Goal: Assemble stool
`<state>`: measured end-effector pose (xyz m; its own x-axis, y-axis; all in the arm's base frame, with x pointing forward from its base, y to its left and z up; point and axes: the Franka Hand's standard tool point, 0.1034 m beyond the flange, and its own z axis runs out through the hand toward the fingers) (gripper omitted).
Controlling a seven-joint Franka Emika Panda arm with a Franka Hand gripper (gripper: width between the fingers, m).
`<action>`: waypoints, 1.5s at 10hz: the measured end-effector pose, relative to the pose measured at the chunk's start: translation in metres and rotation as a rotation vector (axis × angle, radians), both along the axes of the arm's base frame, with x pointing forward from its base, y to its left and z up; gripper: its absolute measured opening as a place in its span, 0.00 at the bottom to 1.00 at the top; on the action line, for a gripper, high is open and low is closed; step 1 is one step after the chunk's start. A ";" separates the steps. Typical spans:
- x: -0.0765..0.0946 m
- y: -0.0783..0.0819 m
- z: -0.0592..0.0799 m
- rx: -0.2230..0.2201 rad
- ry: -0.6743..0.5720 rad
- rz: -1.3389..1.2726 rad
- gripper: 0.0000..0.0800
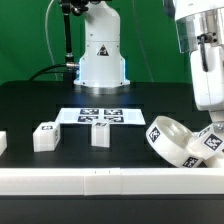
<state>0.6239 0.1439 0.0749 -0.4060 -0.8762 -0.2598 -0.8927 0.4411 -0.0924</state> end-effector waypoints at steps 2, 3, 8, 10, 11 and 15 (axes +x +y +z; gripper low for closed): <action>0.004 -0.002 0.010 -0.011 -0.028 0.070 0.73; 0.008 -0.004 0.021 -0.016 -0.049 0.104 0.79; 0.013 -0.011 0.039 -0.007 -0.113 0.132 0.81; 0.013 -0.024 0.044 -0.063 -0.143 0.349 0.81; 0.016 -0.035 0.049 -0.095 -0.173 0.440 0.81; 0.019 -0.054 0.055 -0.138 -0.214 0.576 0.81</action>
Offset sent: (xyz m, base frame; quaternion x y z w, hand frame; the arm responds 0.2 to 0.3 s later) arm -0.0038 -0.0115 0.0424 -0.0049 -0.0324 -0.0409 0.9986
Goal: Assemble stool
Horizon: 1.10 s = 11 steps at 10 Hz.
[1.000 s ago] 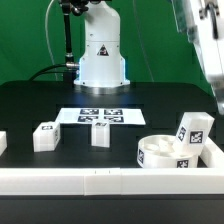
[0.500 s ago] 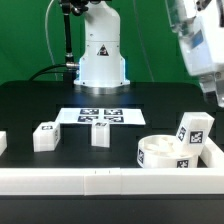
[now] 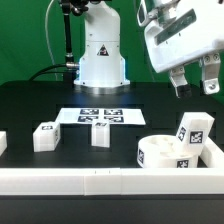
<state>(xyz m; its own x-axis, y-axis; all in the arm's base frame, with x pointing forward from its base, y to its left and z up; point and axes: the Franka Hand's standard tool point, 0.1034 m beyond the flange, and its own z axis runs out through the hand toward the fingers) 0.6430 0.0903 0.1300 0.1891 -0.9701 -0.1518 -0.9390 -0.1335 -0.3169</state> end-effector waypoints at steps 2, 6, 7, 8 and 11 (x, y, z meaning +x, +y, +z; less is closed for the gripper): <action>0.000 0.000 0.000 0.000 0.001 0.000 0.81; -0.004 -0.037 0.003 -0.064 -0.028 0.133 0.81; -0.004 -0.034 0.002 -0.066 -0.027 0.144 0.81; -0.004 -0.034 0.002 -0.068 -0.028 0.149 0.81; -0.003 -0.041 0.000 -0.194 -0.071 0.469 0.81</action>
Offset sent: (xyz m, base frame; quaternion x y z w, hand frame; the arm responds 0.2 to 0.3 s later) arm -0.0191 -0.0422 0.0062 -0.0058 0.0372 -0.1940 0.9803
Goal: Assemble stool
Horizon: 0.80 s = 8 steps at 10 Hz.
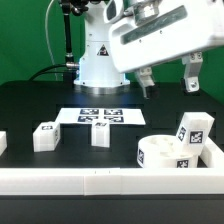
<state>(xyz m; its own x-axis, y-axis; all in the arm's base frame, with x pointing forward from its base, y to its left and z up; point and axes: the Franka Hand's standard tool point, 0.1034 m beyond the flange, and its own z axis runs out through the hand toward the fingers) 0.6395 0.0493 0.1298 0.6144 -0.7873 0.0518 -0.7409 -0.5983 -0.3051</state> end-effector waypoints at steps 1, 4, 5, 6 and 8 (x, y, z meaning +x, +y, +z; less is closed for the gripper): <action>0.001 -0.006 -0.001 -0.066 -0.015 0.143 0.81; 0.002 -0.014 -0.006 -0.140 -0.038 0.370 0.81; 0.002 -0.014 -0.007 -0.160 -0.046 0.439 0.81; 0.002 -0.018 -0.008 -0.188 -0.059 0.523 0.81; -0.016 -0.047 -0.025 -0.277 -0.079 0.684 0.81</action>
Offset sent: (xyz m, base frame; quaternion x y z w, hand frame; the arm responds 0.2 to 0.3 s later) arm 0.0000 0.0000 0.0000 0.0000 0.0000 -0.1938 0.9810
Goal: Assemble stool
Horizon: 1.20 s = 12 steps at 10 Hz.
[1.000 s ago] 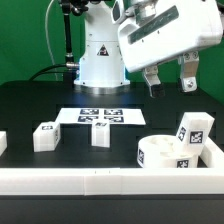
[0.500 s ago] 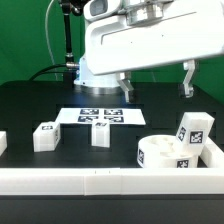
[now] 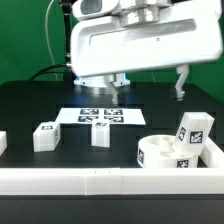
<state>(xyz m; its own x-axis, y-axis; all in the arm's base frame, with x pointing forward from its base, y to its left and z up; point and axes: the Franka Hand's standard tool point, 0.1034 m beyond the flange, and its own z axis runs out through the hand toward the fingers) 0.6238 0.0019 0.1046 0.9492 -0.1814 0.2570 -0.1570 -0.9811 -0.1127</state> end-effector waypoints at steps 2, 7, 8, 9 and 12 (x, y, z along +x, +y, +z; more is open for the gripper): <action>-0.021 -0.035 -0.017 -0.083 -0.040 0.042 0.81; -0.026 -0.047 -0.022 -0.096 -0.034 0.066 0.81; -0.034 -0.052 -0.028 -0.104 -0.021 0.077 0.81; -0.046 -0.053 -0.035 -0.106 -0.008 0.066 0.81; -0.061 -0.053 -0.041 -0.101 0.016 0.054 0.81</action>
Offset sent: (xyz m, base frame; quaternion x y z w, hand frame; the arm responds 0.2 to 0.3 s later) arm 0.0000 0.0000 0.0000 0.0000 0.0000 0.0000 1.0000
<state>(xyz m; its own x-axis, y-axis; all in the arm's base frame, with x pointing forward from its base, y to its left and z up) 0.5632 -0.0512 0.0638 0.9610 -0.1042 0.2562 -0.1049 -0.9944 -0.0111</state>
